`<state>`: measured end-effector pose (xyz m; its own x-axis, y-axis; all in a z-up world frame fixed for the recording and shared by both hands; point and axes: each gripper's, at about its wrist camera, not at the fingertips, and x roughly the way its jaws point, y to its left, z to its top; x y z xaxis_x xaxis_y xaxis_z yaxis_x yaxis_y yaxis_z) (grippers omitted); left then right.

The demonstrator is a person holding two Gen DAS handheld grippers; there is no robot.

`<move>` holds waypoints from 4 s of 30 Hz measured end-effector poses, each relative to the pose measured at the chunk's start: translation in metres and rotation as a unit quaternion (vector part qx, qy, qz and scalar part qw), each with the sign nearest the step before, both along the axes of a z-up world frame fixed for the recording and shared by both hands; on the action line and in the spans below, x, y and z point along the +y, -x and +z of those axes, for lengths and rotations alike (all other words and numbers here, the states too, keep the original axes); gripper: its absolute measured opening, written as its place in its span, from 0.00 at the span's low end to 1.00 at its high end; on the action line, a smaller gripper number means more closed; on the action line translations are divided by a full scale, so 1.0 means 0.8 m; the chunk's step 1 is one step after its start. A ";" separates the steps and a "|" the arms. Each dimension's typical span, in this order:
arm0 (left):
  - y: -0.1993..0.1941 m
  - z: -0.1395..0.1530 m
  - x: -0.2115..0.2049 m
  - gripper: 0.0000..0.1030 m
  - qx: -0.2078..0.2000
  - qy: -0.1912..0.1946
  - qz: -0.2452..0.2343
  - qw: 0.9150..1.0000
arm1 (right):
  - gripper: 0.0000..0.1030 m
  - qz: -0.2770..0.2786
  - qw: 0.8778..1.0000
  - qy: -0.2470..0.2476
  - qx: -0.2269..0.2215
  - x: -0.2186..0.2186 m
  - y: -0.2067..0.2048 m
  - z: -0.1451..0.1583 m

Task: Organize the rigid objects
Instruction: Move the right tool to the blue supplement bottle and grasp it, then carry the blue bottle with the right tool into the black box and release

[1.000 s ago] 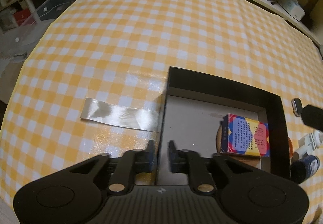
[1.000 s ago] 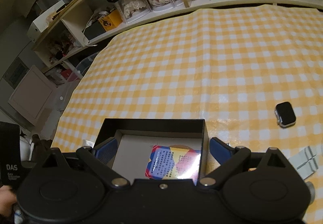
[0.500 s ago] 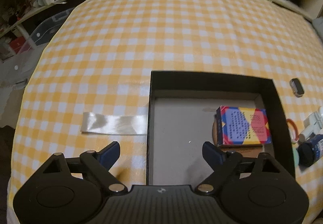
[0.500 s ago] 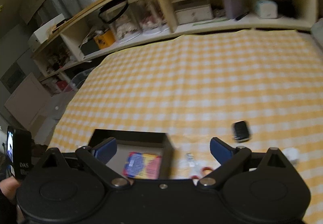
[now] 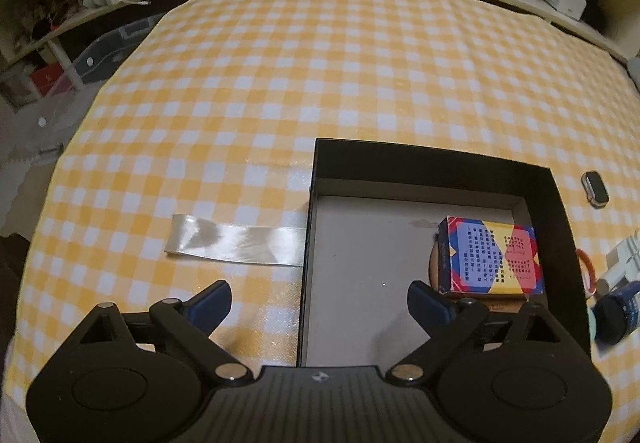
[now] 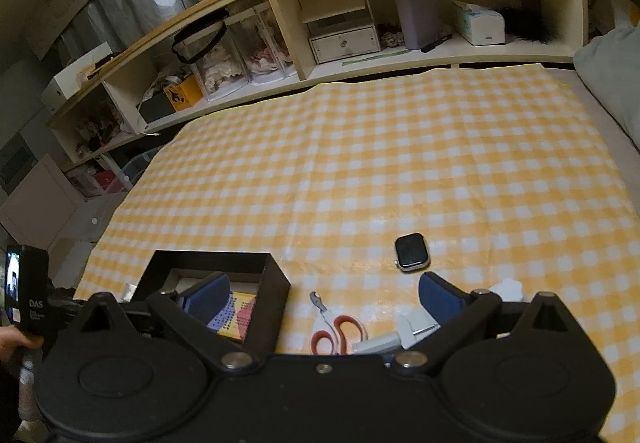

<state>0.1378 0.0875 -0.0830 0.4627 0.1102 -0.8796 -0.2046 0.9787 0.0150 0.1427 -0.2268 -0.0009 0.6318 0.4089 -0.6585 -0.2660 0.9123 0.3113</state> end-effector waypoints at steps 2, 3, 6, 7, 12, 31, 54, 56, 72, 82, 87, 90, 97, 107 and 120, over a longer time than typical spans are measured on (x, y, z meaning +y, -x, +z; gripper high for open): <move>0.003 -0.003 0.010 0.90 0.000 0.016 0.004 1.000 | 1.00 0.002 1.000 0.003 0.007 0.004 -0.003 -0.004; 0.001 0.000 0.014 0.89 0.003 0.021 0.004 1.000 | 0.99 0.001 1.000 0.006 0.010 0.004 -0.004 -0.007; -0.008 -0.003 0.033 0.69 0.013 0.024 0.001 1.000 | 0.95 -0.008 1.000 0.021 0.022 0.001 -0.011 -0.017; -0.008 -0.003 0.042 0.61 0.016 0.024 -0.001 1.000 | 0.93 -0.009 0.999 0.023 0.027 -0.001 -0.015 -0.022; -0.016 -0.006 0.044 0.30 0.032 0.029 -0.006 0.999 | 0.93 -0.020 0.998 0.037 0.053 -0.012 -0.027 -0.042; -0.027 -0.025 0.060 0.02 0.037 0.012 0.007 0.999 | 1.00 0.040 0.981 0.132 0.135 0.028 -0.023 -0.100; -0.030 -0.024 0.072 0.03 0.035 0.017 0.013 0.999 | 0.93 0.033 0.967 0.187 0.170 0.047 -0.045 -0.146; -0.030 -0.024 0.072 0.03 0.035 0.018 0.013 0.999 | 0.93 0.031 0.971 0.177 0.159 0.048 -0.039 -0.131; -0.028 -0.025 0.072 0.03 0.034 0.019 0.013 0.999 | 0.93 0.003 0.984 -0.081 0.157 0.119 0.002 -0.046; -0.029 -0.025 0.074 0.03 0.034 0.018 0.013 0.999 | 0.93 -0.033 0.978 -0.049 0.199 0.174 0.008 -0.075; -0.027 -0.025 0.073 0.03 0.034 0.019 0.012 0.999 | 0.93 -0.044 0.981 -0.020 0.187 0.185 0.012 -0.078; -0.027 -0.026 0.074 0.03 0.034 0.018 0.013 0.999 | 0.94 -0.045 0.981 -0.002 0.186 0.189 0.012 -0.081; -0.030 -0.022 0.074 0.03 0.034 0.018 0.013 0.999 | 0.94 -0.057 0.979 0.010 0.194 0.183 0.012 -0.084; -0.030 -0.021 0.071 0.03 0.034 0.018 0.013 0.999 | 0.94 -0.038 0.982 0.021 0.182 0.191 0.020 -0.077; -0.029 -0.022 0.071 0.03 0.033 0.018 0.013 0.999 | 0.94 0.032 0.996 0.039 0.074 0.168 0.032 -0.013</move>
